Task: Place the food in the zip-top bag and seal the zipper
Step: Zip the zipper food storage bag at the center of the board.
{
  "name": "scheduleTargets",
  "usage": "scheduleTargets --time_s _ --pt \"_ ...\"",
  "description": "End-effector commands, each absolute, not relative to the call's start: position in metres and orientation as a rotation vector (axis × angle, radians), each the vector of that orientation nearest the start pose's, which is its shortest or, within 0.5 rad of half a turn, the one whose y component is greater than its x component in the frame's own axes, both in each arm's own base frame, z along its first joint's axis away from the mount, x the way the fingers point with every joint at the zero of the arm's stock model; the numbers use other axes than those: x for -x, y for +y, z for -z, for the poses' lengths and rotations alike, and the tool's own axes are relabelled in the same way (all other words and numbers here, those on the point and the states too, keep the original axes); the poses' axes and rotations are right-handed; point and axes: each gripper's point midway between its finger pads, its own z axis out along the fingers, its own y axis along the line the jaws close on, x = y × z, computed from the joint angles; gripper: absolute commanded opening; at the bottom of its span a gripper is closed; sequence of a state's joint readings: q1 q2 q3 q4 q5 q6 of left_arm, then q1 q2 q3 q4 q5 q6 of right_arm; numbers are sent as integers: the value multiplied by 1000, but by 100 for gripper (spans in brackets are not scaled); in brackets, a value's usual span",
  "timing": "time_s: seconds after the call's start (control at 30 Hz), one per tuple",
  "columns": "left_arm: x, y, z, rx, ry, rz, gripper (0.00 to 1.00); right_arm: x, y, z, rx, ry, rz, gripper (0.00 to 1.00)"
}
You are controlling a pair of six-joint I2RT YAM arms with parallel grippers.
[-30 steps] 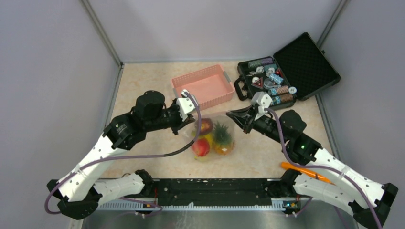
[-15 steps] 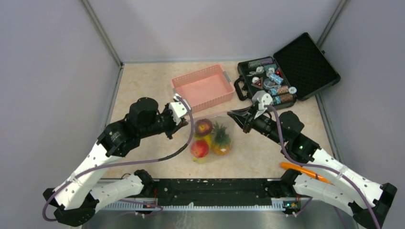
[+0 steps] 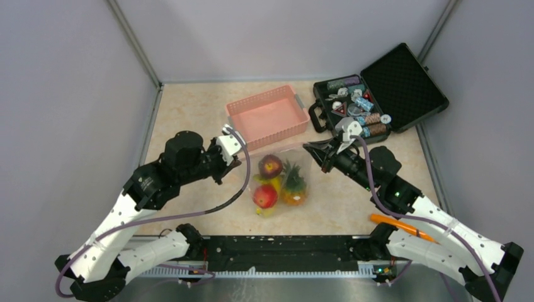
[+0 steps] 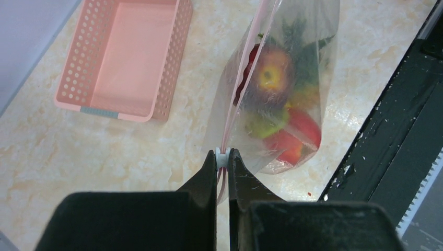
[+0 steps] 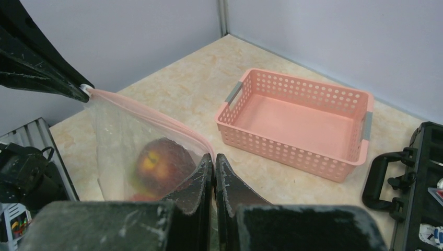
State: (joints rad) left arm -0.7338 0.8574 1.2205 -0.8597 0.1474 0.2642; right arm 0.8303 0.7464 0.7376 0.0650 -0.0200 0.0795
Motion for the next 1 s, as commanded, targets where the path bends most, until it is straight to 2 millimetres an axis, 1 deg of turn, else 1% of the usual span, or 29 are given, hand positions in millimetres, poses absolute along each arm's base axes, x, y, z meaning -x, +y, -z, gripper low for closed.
scheduleTargets --time_s 0.0,0.17,0.43,0.6,0.7,0.87,0.97 --pt "-180 -155 -292 -1025 1846 337 0 -227 222 -357 455 1373 -680 0" --pt "-178 -147 -287 -989 1872 330 0 -229 224 -353 453 1383 -684 0" --pt "-179 -137 -279 -952 1914 296 0 -230 224 -354 450 1380 -687 0" --pt "-182 -139 -277 -951 1927 302 0 -230 225 -354 455 1383 -683 0" --pt "-186 -136 -275 -938 1938 272 0 -230 223 -355 453 1382 -678 0" --pt "-185 -137 -280 -917 1921 292 0 -229 227 -353 463 1376 -691 0" --pt "-187 -143 -285 -882 1897 328 5 -227 232 -352 492 1372 -717 0"
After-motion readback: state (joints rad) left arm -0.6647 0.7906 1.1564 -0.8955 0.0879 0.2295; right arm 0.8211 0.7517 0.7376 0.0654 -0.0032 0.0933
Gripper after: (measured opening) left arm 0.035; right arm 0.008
